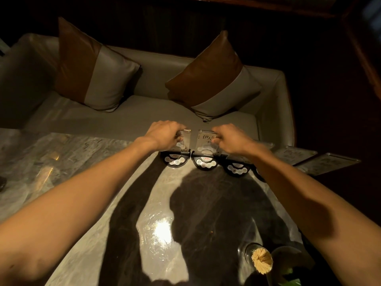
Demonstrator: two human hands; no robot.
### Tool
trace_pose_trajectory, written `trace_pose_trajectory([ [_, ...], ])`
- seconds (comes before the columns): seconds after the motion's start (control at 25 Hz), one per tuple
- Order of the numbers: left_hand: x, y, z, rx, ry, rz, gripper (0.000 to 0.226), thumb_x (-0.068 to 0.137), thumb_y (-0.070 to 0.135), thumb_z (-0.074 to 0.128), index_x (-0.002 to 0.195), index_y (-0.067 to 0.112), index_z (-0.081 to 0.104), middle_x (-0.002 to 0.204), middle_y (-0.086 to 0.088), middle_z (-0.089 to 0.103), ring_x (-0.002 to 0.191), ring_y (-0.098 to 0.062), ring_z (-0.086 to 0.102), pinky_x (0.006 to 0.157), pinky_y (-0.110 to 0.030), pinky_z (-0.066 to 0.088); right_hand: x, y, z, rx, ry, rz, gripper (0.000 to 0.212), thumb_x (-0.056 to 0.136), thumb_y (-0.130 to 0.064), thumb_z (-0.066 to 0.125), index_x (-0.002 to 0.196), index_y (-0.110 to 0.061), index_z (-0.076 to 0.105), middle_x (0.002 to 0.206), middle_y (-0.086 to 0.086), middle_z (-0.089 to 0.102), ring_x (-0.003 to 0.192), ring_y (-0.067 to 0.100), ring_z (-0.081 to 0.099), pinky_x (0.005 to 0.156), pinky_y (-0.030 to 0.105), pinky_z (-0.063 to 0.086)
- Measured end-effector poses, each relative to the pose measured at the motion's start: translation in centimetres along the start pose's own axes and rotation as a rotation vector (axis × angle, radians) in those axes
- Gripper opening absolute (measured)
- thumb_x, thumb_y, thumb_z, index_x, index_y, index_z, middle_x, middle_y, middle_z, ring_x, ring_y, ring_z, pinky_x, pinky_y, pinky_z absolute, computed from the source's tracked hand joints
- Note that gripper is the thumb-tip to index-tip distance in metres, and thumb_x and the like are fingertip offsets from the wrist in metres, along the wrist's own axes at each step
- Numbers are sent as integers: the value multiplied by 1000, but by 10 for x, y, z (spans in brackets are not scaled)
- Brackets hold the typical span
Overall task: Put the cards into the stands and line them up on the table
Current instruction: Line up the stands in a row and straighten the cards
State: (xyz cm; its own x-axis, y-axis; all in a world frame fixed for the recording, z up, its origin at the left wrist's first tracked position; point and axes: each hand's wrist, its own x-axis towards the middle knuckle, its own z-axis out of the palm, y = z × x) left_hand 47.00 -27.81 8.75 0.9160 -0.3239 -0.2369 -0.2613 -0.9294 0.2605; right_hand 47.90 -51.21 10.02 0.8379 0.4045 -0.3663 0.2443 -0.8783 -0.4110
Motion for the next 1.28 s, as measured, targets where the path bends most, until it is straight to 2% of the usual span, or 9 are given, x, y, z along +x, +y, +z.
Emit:
trace_pose_trajectory([
  [0.12,1,-1,-1,0,4,16,6,97,31,61,101,27,64,106,5,73,104,-24,66,76,-34,39,-1,2,1,12,-2,9,3,99,-19,59,101,-19,61,103,1,69,95,17,65,61,17,41],
  [0.52,0,14,-9,-33,12,61,23,97,24,62,118,33,67,102,7,73,100,-18,66,74,-30,35,-5,2,0,-14,0,-23,12,100,-21,57,109,-17,63,112,4,70,98,17,64,76,26,51],
  [0.68,-5,12,-7,-31,5,46,15,98,29,62,112,27,68,108,6,73,106,-21,65,75,-30,36,-4,2,0,7,7,-14,12,100,-22,58,111,-19,63,112,3,70,97,15,63,69,19,44],
  [0.8,-3,14,-8,-9,2,27,28,95,36,63,122,27,65,120,5,70,114,-24,63,83,-36,42,-3,2,-1,-17,-24,-3,21,98,-21,60,119,-19,61,115,3,69,97,14,63,67,17,41],
  [0.92,-1,17,-11,41,-39,23,44,92,37,67,135,30,59,129,3,66,120,-24,59,89,-39,44,-4,4,-6,-38,-30,-13,42,94,-21,67,133,-21,52,125,5,67,106,18,65,83,30,54],
  [1.0,1,17,-16,69,-62,22,49,90,38,68,137,30,57,131,2,65,122,-25,58,89,-39,45,-8,6,-16,-39,-18,-6,57,91,-25,71,142,-20,47,132,6,65,116,22,63,97,42,53],
  [1.12,9,30,-26,26,-46,45,55,86,45,72,136,29,56,130,2,66,117,-22,61,92,-40,49,-18,19,-35,-36,-32,20,65,87,-29,76,145,-20,47,138,6,61,124,24,58,104,45,48],
  [1.2,18,50,-29,-68,-53,88,60,84,47,75,137,27,55,128,3,66,115,-19,62,96,-42,51,-28,35,-45,-127,-74,65,61,89,-26,74,144,-20,48,138,6,60,125,25,58,103,43,48],
  [1.28,27,68,-24,-68,-70,124,57,85,44,75,135,26,56,129,3,65,117,-18,61,96,-42,51,-37,52,-48,-269,-79,108,43,91,-21,67,133,-21,58,131,8,63,115,26,61,92,42,51],
])
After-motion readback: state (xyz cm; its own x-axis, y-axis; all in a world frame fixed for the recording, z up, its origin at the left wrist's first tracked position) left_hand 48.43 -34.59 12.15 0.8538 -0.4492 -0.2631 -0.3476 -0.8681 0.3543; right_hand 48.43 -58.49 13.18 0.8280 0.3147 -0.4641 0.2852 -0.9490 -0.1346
